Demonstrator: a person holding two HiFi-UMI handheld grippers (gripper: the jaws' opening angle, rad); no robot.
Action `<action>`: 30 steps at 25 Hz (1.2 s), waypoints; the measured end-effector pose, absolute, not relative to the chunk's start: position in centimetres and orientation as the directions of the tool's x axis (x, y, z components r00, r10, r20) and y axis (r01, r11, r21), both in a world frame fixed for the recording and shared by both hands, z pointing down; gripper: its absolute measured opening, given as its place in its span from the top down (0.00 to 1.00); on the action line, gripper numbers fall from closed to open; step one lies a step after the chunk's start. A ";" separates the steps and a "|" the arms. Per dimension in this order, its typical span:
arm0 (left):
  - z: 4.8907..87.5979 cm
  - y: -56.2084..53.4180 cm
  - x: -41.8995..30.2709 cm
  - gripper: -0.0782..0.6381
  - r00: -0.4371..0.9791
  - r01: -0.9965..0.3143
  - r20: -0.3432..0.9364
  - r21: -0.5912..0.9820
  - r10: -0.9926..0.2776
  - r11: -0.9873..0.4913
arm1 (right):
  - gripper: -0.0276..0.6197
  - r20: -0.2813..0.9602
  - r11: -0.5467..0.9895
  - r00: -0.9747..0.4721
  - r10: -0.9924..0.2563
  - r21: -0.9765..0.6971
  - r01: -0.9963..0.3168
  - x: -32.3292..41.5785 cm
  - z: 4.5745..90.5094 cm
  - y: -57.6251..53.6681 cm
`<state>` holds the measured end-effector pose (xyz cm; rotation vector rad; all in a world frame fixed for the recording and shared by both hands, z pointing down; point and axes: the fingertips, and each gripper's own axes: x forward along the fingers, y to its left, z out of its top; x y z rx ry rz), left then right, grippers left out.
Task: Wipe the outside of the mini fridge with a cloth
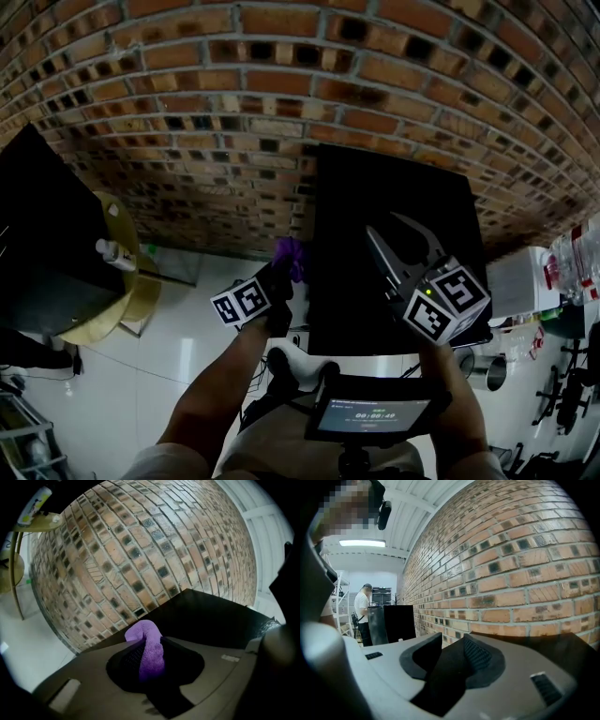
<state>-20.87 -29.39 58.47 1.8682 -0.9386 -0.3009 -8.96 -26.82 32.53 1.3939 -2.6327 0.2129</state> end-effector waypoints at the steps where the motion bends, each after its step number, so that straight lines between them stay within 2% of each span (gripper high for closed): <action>1: 57.9 -29.0 -21.0 0.77 0.667 -0.468 0.177 0.856 -0.723 -0.222 | 0.74 0.201 0.557 -0.555 -0.807 -0.053 -0.829 -9.0 32.6 -26.8; 14: 46.5 -23.5 -22.8 0.77 0.615 -0.427 0.006 0.843 -0.788 -0.327 | 0.74 0.234 0.639 -0.627 -0.743 -0.027 -0.768 -9.7 32.2 -24.0; 23: 42.4 -19.8 -24.0 0.77 0.558 -0.421 -0.066 0.836 -0.827 -0.351 | 0.74 0.251 0.693 -0.678 -0.691 -0.036 -0.720 -9.3 32.3 -20.5; 30: 36.8 -17.2 -24.1 0.77 0.546 -0.413 -0.158 0.804 -0.823 -0.428 | 0.74 0.277 0.725 -0.697 -0.662 0.002 -0.688 -10.0 33.4 -19.8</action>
